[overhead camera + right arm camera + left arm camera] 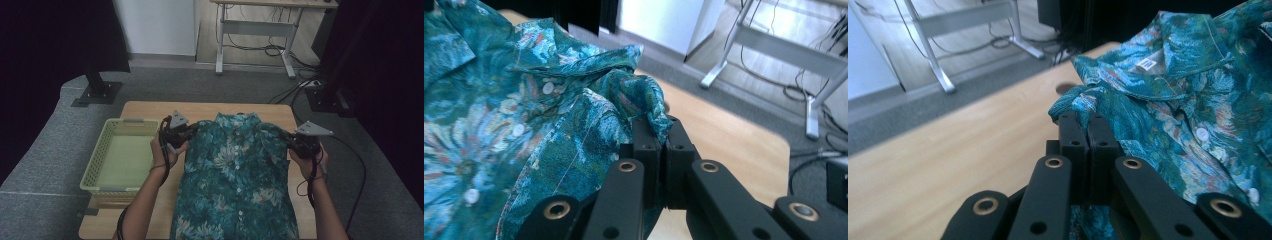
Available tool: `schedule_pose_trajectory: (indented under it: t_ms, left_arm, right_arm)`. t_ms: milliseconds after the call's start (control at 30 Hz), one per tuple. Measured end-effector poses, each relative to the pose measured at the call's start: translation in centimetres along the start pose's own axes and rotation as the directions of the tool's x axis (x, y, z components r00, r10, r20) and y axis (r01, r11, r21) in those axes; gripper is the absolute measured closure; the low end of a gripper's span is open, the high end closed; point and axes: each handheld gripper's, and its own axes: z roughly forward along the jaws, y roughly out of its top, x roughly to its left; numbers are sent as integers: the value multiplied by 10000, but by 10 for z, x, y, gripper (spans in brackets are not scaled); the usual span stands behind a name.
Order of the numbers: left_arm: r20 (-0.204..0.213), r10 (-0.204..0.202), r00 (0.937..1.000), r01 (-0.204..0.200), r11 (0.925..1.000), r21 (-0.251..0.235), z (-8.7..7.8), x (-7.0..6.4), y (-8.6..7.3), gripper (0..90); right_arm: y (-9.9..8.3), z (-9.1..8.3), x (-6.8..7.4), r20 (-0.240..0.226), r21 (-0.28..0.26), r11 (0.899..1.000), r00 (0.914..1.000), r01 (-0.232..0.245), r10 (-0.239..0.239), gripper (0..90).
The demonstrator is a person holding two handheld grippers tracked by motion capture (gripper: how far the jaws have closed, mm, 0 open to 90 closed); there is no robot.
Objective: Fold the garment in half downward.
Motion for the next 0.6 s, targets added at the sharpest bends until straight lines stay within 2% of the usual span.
schedule_pose_trajectory:
  t_ms: [67,167,333,433,500,600]
  left_arm:
    - [-6,55,10000,-55,10000,-9,-2,0,1,884]
    - [107,-30,9999,29,10000,64,-2,-1,-4,884]
    - [128,-192,9997,190,9997,183,4,1,-8,884]
    - [67,-74,10000,72,9997,232,4,5,3,884]
    - [-8,-52,10000,53,10000,73,1,8,13,884]
    - [-51,-105,9999,104,9998,-194,-6,12,25,884]
  right_arm:
    - [3,-1,1,-48,-21,10000,9999,89,-89,862]
    - [-4,2,5,-199,103,9999,9998,97,-95,862]
    - [-19,11,3,-238,234,9992,9992,-319,325,862]
    - [-18,18,-1,-135,317,9986,9990,-430,434,862]
    - [-11,23,-4,15,433,9985,9995,-322,322,862]
    - [3,24,-6,130,137,9994,9994,-307,305,862]
